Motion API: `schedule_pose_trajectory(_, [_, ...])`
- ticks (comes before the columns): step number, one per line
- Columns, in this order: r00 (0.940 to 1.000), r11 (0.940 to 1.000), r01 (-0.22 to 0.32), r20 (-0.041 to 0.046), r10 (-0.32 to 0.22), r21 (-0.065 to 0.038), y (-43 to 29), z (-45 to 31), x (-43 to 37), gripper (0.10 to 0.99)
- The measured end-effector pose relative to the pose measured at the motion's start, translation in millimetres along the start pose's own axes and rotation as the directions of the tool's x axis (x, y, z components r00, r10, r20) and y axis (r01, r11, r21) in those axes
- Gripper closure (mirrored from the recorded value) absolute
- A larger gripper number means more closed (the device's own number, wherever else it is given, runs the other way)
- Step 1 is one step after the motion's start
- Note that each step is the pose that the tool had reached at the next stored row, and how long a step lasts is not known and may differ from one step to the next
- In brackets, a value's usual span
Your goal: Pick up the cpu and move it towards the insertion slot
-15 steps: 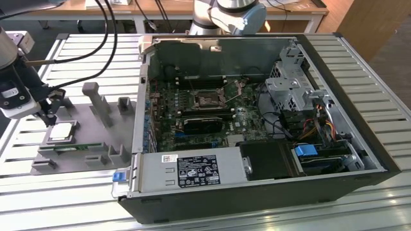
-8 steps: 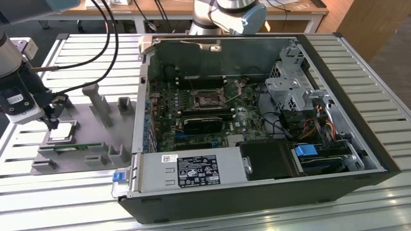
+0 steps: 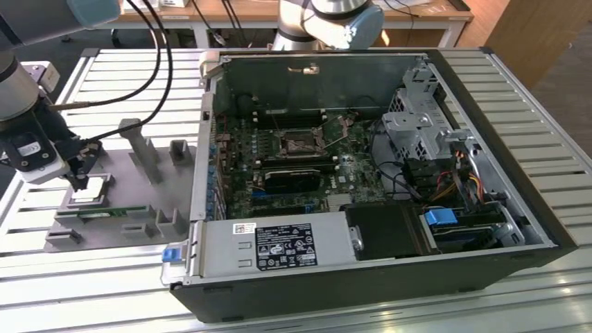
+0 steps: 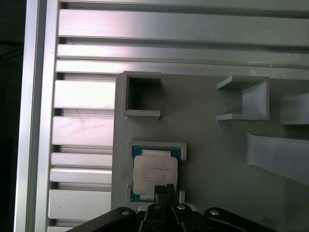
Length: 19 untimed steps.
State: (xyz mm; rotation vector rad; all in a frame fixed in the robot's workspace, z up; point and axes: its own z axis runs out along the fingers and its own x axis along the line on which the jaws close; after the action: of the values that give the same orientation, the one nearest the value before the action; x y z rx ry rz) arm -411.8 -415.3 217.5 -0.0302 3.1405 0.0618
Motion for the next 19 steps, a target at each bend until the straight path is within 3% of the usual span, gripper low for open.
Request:
schedule_pose_trajectory(8, [1.0000, 1.0000, 0.000, 0.0000, 0.000, 0.000, 1.3, 12.8, 0.2, 0.984])
schedule_pose_trajectory(19, [1.0000, 1.0000, 0.000, 0.0000, 0.000, 0.000, 2.8, 15.4, 0.7, 0.973])
